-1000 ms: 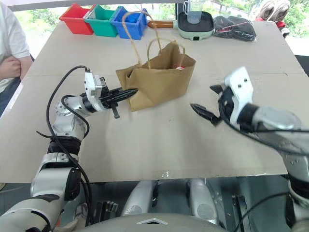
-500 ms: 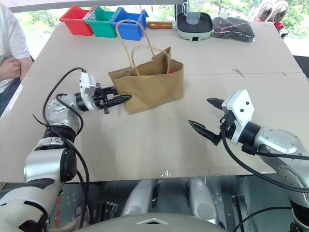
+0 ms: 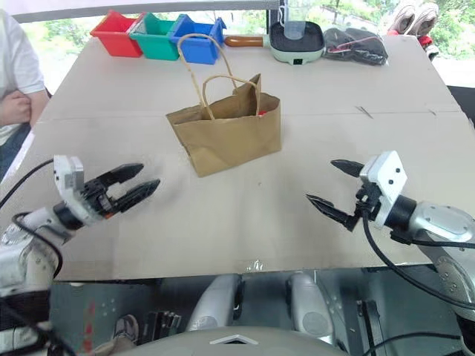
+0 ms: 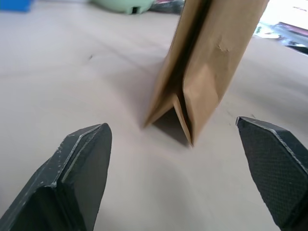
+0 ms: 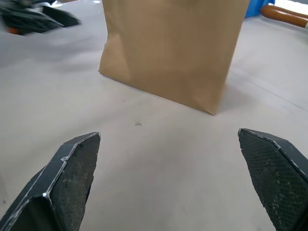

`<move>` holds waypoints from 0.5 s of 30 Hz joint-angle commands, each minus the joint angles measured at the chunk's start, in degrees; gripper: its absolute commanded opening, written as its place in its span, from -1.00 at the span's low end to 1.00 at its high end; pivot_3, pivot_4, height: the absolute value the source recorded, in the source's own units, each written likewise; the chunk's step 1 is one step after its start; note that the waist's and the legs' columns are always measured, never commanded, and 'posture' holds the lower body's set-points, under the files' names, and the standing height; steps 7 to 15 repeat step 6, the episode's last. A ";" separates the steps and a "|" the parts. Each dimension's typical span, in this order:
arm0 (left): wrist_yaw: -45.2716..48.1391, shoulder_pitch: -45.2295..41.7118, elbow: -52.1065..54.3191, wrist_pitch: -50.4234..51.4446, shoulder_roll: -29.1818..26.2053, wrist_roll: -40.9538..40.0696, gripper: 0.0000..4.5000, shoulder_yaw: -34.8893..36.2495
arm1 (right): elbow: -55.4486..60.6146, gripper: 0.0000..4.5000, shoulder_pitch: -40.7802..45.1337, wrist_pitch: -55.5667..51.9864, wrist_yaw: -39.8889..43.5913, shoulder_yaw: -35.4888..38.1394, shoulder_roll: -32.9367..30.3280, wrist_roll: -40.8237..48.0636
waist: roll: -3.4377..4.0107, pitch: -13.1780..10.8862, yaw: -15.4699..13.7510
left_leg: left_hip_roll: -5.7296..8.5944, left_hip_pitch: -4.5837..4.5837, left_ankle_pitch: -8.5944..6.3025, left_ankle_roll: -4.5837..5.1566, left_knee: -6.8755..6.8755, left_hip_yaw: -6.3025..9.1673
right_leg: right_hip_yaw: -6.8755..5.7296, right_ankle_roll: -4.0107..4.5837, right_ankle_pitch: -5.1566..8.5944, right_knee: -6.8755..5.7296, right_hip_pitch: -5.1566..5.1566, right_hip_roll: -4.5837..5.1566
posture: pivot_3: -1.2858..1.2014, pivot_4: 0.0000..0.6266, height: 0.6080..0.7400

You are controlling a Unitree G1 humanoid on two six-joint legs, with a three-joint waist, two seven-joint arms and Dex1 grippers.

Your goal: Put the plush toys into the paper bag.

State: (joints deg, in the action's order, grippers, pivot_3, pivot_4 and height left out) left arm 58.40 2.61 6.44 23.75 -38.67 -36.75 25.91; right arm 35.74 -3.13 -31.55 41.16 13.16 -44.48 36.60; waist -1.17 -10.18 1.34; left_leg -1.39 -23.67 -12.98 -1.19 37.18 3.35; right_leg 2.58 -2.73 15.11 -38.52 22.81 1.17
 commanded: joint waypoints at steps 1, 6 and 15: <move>-3.04 8.02 10.16 2.35 -0.29 -2.24 0.99 5.02 | -2.18 1.00 -3.43 3.41 3.84 5.31 -3.18 -2.81 | 0.00 0.00 -0.31 | 0.00 -0.01 0.00 0.00 0.00 -0.01 | 0.01 0.00 0.00 0.04 0.00 -0.01 | 0.03 -0.52 1.00; -4.72 13.05 13.06 3.82 -0.90 -2.28 0.99 5.38 | -4.41 1.00 -5.36 4.33 6.21 7.48 -5.04 -4.06 | 0.00 0.01 -0.76 | 0.09 0.02 0.00 0.00 0.08 -0.06 | 0.02 0.15 0.12 0.08 -0.05 -0.11 | 0.03 -0.52 1.00; -4.72 13.05 13.06 3.82 -0.90 -2.28 0.99 5.38 | -4.41 1.00 -5.36 4.33 6.21 7.48 -5.04 -4.06 | 0.00 0.01 -0.76 | 0.09 0.02 0.00 0.00 0.08 -0.06 | 0.02 0.15 0.12 0.08 -0.05 -0.11 | 0.03 -0.52 1.00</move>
